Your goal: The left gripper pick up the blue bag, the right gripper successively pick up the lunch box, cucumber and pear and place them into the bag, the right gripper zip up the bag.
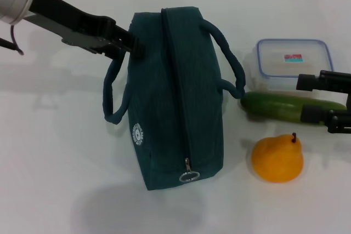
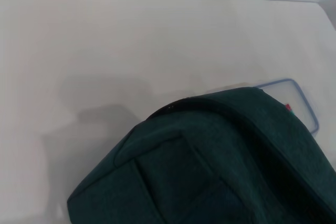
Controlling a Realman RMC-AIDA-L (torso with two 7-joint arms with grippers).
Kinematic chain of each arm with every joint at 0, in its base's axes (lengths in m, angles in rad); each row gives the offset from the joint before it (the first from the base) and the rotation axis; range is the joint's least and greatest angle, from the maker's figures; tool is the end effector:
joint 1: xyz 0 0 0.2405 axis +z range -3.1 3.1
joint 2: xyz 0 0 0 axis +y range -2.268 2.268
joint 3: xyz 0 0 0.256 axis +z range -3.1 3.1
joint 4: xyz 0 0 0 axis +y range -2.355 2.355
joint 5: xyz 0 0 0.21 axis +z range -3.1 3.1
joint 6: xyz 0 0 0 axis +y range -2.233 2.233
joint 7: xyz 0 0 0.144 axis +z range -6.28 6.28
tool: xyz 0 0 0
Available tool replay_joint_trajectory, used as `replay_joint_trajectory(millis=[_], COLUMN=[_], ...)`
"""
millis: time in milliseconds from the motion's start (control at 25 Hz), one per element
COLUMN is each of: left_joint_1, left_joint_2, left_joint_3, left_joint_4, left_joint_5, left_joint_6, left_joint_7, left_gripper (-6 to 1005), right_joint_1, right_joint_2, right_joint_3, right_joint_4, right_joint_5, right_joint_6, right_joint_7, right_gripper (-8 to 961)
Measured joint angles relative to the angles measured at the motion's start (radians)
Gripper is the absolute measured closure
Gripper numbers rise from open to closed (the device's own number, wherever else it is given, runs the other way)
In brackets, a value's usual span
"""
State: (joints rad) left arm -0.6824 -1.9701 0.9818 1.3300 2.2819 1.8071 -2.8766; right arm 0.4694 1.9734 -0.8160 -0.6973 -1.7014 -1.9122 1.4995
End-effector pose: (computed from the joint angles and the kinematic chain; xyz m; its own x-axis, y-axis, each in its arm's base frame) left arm -0.1595 0.3656 0.0853 0.4105 0.9006 0.1428 0.9071 -0.3874 -0.1646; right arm 0.2371 0.2974 0.0539 0.6896 -0.3178 -0.6508 -0.3285 -0.9381 0.1100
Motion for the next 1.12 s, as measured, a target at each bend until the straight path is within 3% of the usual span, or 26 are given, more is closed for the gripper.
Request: replay_joint_trajectory(millis=[440, 640, 880, 1120], left_joint_1=[-0.045, -0.076, -0.074, -0.069], left_joint_2=[-0.001, 0.004, -0.001, 0.003], left_joint_3=[-0.002, -0.011, -0.035, -0.037], left_joint_4=[-0.072, -0.170, -0.174, -0.173], left_joint_5=[0.008, 0.007, -0.011, -0.014], left_joint_6=[-0.007, -0.016, -0.022, -0.022], left_joint_7=[0.020, 0.044, 0.086, 0.091], left_gripper=[418, 608, 874, 916], right_joint_1=[-0.014, -0.021, -0.036, -0.050], right_joint_2=[-0.002, -0.004, -0.005, -0.002], right_joint_3=[0.001, 0.006, 0.028, 0.049], right_joint_4=[0.005, 0.012, 0.012, 0.012], right_joint_5=[0.003, 0.004, 0.005, 0.006], right_joint_6=[-0.001, -0.002, -0.006, -0.010], right_joint_7=[-0.001, -0.002, -0.012, -0.014], right_gripper=[218, 218, 219, 219])
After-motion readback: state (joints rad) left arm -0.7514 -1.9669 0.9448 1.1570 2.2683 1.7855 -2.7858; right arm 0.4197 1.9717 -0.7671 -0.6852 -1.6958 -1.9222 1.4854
